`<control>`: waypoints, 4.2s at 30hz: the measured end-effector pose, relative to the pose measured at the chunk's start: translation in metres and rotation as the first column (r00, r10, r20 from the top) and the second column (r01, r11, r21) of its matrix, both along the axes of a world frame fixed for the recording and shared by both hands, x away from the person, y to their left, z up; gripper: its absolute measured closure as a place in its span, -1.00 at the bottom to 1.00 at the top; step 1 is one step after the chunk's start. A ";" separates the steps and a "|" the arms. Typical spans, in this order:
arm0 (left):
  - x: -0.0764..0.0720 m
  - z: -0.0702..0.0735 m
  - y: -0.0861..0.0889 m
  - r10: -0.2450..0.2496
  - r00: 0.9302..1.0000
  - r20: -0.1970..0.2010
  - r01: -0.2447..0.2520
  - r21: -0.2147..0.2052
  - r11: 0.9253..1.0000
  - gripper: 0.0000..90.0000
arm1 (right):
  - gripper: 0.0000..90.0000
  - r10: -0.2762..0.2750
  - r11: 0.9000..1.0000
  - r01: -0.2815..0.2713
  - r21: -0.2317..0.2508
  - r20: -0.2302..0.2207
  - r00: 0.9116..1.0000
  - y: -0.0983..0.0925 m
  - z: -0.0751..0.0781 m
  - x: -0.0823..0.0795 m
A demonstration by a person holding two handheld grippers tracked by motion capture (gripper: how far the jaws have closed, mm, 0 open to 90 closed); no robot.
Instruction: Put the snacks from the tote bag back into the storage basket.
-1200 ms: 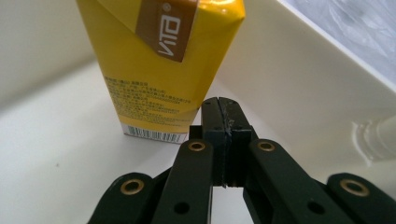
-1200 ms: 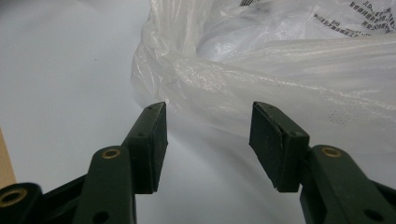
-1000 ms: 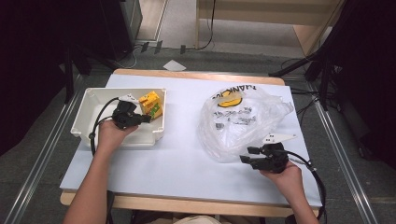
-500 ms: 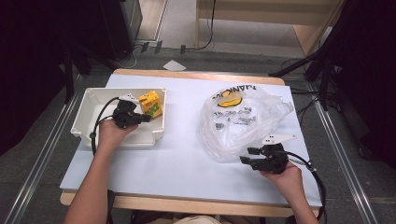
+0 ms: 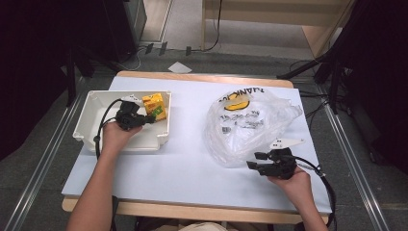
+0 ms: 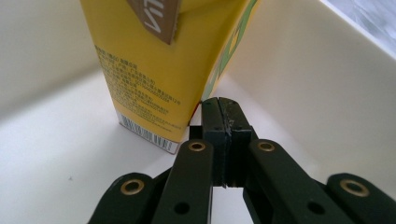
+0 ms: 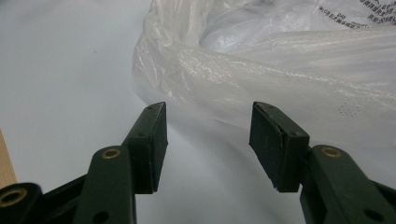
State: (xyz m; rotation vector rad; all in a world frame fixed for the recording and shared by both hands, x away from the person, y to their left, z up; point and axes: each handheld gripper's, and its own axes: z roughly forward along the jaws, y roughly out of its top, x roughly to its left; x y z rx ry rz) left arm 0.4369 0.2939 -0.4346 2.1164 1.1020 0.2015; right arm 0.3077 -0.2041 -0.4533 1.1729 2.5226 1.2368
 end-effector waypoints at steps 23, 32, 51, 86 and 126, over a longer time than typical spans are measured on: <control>0.007 -0.003 0.005 0.042 0.999 -0.002 -0.042 -0.039 0.998 1.00 | 0.06 0.004 1.000 -0.004 0.000 -0.004 1.000 0.001 -0.001 0.000; 0.011 -0.005 0.005 0.041 0.999 -0.005 -0.041 -0.047 0.998 1.00 | 0.06 0.005 1.000 -0.005 -0.003 -0.003 1.000 0.001 -0.001 0.000; 0.012 -0.005 0.007 0.055 0.998 -0.014 -0.056 -0.072 0.996 1.00 | 0.06 0.003 1.000 -0.003 0.000 -0.004 1.000 0.001 -0.001 0.000; -0.012 0.030 -0.005 0.013 0.998 -0.055 -0.018 -0.092 0.996 0.07 | 0.06 0.013 1.000 -0.013 -0.005 -0.003 1.000 0.000 -0.001 0.001; -0.044 0.057 -0.064 -0.134 0.991 -0.031 0.131 -0.093 0.987 -0.04 | 0.06 0.019 1.000 -0.020 0.003 0.003 1.000 0.001 -0.001 0.004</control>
